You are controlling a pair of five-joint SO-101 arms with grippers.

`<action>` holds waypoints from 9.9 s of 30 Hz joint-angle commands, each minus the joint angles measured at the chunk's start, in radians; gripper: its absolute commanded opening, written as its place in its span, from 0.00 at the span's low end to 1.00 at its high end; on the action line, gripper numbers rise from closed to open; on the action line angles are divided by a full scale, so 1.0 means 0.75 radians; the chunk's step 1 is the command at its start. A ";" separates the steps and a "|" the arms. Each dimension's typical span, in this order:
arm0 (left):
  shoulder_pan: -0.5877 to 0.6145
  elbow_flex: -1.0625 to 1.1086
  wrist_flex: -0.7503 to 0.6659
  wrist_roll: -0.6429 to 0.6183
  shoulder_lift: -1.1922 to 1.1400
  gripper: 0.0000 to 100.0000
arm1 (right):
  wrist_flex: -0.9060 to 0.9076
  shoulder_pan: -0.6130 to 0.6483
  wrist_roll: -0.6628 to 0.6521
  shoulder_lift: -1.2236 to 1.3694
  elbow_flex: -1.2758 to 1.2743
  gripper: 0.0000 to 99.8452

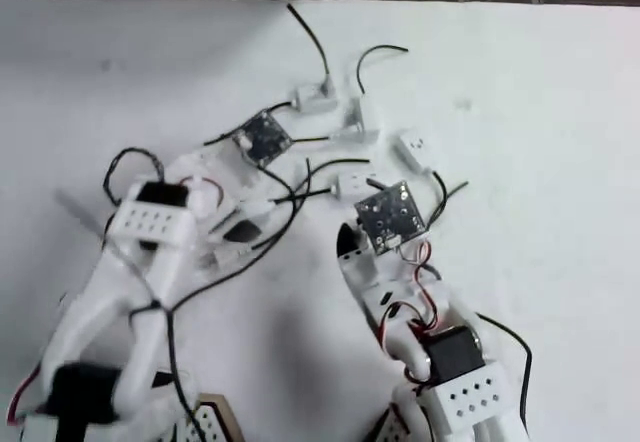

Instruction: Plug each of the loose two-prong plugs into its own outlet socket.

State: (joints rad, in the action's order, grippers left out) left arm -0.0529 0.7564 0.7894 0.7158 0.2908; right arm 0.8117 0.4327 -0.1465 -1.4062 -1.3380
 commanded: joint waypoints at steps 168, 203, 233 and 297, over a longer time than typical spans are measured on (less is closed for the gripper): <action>0.449 0.606 0.037 -0.346 0.625 0.03 | -0.564 0.373 0.070 0.913 0.239 0.02; 0.449 0.608 0.043 -0.346 0.625 0.03 | -0.856 0.273 -0.055 1.316 0.221 0.02; 0.449 0.608 0.043 -0.346 0.625 0.03 | -0.789 0.165 -0.352 1.351 0.141 0.02; 0.449 0.634 0.033 -0.291 0.633 0.03 | -0.723 0.177 -0.143 1.003 0.031 0.02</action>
State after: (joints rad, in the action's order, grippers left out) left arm 0.2770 1.2382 0.8324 0.4902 0.7434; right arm 0.2839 0.5692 -0.2601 -0.6513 -1.3165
